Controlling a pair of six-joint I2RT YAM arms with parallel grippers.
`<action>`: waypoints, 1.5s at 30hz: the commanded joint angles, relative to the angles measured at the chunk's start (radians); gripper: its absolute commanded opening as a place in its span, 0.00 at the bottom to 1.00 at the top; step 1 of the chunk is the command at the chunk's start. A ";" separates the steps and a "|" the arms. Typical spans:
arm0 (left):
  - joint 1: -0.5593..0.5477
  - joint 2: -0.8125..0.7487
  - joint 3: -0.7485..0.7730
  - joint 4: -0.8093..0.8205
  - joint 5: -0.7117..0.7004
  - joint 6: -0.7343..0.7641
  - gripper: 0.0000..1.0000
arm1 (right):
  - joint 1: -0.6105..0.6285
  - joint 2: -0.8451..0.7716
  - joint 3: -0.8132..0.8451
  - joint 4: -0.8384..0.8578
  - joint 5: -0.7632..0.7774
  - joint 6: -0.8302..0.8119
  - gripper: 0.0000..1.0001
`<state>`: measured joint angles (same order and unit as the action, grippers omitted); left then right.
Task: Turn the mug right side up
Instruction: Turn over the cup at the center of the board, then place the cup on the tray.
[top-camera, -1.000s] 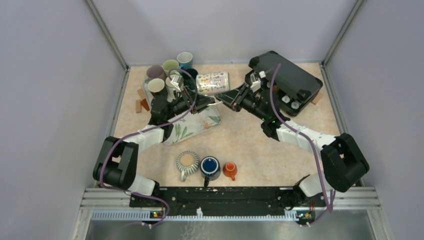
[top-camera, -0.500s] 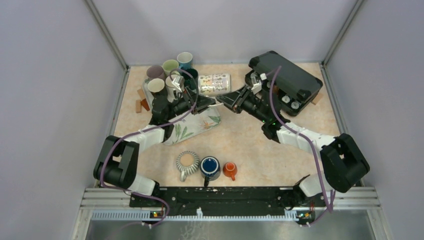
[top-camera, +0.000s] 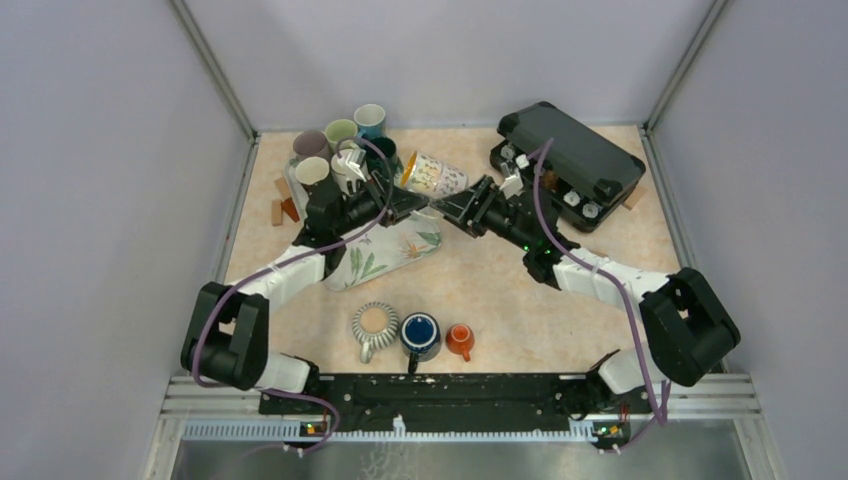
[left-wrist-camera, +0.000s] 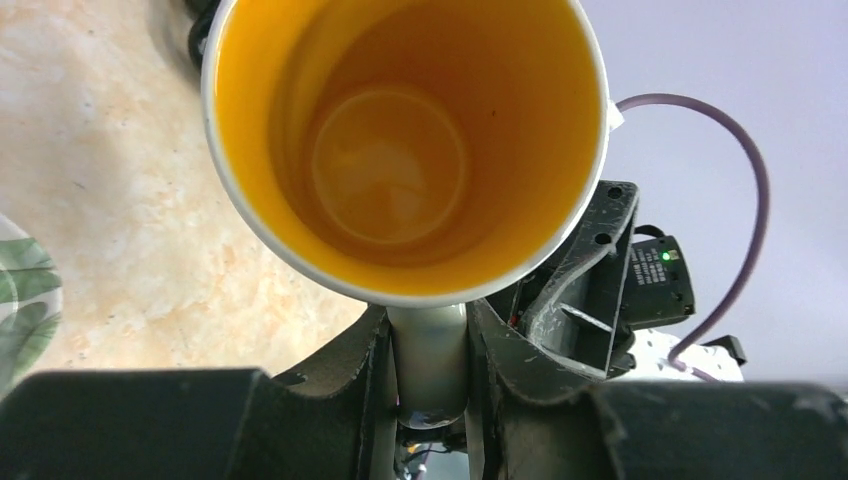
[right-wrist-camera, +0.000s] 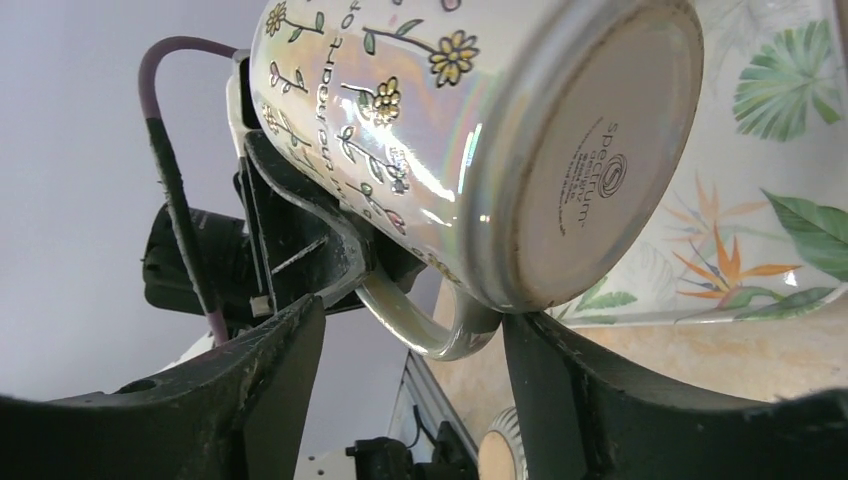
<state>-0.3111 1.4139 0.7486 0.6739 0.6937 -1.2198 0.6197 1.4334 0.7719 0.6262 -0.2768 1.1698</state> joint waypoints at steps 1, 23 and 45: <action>0.000 -0.070 0.083 0.016 -0.042 0.117 0.00 | 0.001 -0.048 0.001 0.003 0.030 -0.058 0.68; 0.000 -0.103 0.206 -0.383 -0.413 0.593 0.00 | 0.001 -0.125 0.031 -0.286 0.113 -0.250 0.93; -0.088 0.080 0.209 -0.347 -0.804 0.864 0.00 | 0.000 -0.426 -0.011 -0.623 0.255 -0.428 0.99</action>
<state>-0.3828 1.4845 0.8822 0.1539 -0.0471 -0.4126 0.6197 1.0611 0.7719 0.0341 -0.0582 0.7826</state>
